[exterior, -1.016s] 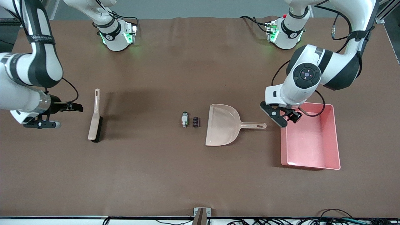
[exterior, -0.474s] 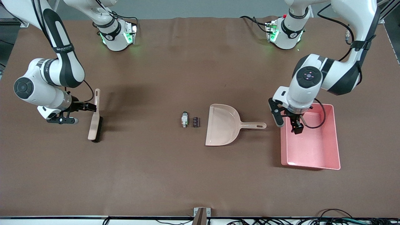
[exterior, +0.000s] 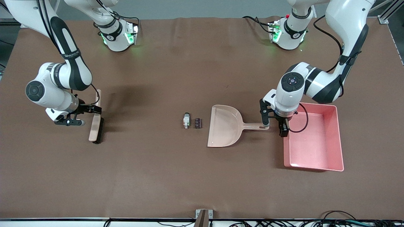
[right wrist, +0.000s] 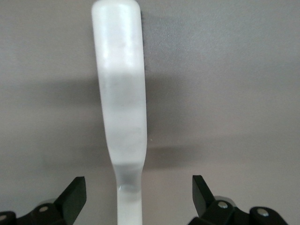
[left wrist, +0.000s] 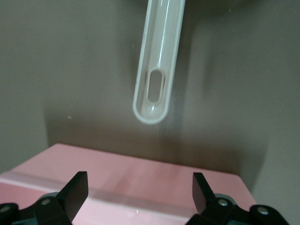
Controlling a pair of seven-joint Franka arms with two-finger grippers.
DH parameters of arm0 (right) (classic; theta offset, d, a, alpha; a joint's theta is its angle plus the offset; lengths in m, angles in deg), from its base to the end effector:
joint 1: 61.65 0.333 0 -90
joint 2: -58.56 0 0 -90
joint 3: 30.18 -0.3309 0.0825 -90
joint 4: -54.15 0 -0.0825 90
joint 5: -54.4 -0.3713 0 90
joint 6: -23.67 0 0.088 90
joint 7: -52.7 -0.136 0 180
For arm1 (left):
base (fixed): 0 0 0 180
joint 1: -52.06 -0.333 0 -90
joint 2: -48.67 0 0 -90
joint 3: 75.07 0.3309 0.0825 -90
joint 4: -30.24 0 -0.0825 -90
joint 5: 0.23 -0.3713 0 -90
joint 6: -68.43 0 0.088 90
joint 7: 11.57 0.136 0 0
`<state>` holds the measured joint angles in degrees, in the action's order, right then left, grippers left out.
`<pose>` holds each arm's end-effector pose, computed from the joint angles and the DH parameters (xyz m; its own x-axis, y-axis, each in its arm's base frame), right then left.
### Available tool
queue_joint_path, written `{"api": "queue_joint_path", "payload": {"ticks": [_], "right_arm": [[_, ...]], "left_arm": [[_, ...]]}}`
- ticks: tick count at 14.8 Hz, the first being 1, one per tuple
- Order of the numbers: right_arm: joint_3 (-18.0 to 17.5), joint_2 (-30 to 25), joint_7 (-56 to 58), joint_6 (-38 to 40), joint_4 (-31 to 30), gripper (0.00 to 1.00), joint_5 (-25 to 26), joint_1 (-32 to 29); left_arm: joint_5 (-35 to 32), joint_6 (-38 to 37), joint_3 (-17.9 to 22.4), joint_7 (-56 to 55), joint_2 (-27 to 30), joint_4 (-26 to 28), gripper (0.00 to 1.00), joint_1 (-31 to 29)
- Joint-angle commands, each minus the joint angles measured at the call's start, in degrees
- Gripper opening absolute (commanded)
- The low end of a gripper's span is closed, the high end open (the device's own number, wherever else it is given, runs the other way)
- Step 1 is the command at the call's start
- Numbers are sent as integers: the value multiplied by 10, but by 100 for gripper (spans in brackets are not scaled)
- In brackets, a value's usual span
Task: Clean e-waste and dump in bin
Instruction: 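Grasp the dustpan handle with the left gripper while the right gripper grasps the brush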
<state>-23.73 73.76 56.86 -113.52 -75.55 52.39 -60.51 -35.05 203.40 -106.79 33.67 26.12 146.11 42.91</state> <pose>0.5143 -0.0479 0.2286 0.9902 -0.0450 -0.1323 -0.0455 -0.9990 -0.0004 0.5639 -0.2029 0.2764 0.0067 -0.9854 -0.1700 -0.9882 0.0195 -0.1519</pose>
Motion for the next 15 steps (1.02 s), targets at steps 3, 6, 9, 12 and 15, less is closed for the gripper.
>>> {"api": "queue_joint_path", "payload": {"ticks": [3, 6, 9, 12, 15], "right_arm": [[-2, 8, 7, -16, -12, 93, -12, 2], [-3, 8, 5, -11, -13, 73, -12, 2], [-3, 7, 2, -11, -13, 47, -12, 5], [-5, 8, 2, -10, -13, 26, -12, 5], [-6, 8, 0, -6, -12, 12, -12, 10]], "left_arm": [[0, -1, -26, -23, -18, -2, 100, -3], [-1, 0, -29, -42, -35, -6, 100, 11], [-5, -1, -29, -67, -42, -11, 100, 33], [-10, -2, -28, -77, -59, -30, 100, 49], [-11, -8, -26, -78, -87, -63, 99, 63]]}}
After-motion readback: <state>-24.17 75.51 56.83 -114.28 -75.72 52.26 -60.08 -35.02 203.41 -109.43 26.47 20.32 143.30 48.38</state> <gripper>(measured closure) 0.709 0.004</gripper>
